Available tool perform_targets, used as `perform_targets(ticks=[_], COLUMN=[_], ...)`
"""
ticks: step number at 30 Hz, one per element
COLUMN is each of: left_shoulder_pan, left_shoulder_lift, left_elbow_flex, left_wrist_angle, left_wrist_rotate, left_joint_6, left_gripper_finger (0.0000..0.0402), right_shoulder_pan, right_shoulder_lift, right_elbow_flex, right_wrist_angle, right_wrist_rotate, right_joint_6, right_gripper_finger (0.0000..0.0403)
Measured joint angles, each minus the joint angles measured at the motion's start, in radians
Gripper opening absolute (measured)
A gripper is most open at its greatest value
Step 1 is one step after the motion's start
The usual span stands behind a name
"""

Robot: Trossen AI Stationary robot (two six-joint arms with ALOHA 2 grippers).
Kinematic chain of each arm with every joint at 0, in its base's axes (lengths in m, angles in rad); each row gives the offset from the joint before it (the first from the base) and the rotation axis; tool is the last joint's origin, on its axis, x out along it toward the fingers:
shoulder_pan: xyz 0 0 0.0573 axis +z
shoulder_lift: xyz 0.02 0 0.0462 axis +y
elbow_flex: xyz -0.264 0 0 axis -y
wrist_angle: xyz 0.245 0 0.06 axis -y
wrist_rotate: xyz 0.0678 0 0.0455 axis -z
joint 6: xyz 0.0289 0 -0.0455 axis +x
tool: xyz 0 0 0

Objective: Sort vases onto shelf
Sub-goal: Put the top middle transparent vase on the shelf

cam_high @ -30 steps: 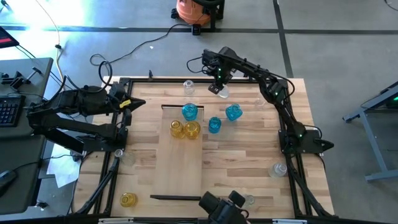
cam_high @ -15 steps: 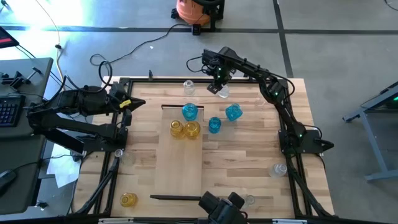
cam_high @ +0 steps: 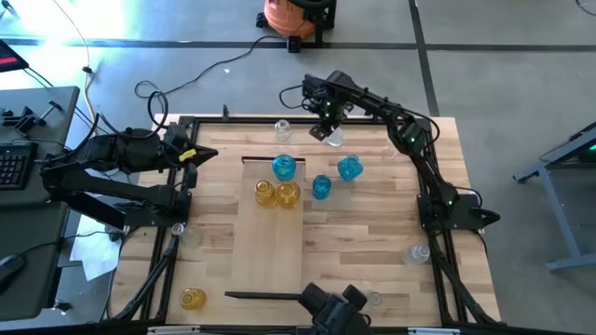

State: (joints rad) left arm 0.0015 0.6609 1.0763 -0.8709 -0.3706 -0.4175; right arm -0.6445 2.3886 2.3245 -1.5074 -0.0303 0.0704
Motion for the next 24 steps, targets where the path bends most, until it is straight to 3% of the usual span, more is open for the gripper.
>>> perform_targets(ticks=[7,11,19,24], left_shoulder_pan=[0.0,0.0,0.0,0.0], left_shoulder_lift=[0.0,0.0,0.0,0.0], left_elbow_flex=[0.0,0.0,0.0,0.0], left_wrist_angle=[0.0,0.0,0.0,0.0], left_wrist_rotate=[0.0,0.0,0.0,0.0], left_joint_6=[0.0,0.0,0.0,0.0], left_gripper_finger=[0.0,0.0,0.0,0.0], right_shoulder_pan=[-0.021,-0.007,0.011,0.01], right_shoulder_lift=[0.001,-0.009,-0.008,-0.008], right_elbow_flex=[-0.085,-0.146,-0.155,-0.156], right_wrist_angle=[-0.007,-0.02,0.003,-0.005], right_wrist_rotate=[-0.016,0.043,0.064,0.064], right_joint_6=[0.007,-0.008,-0.027,-0.058], right_gripper_finger=[0.0186,0.0186,0.0184,0.0144])
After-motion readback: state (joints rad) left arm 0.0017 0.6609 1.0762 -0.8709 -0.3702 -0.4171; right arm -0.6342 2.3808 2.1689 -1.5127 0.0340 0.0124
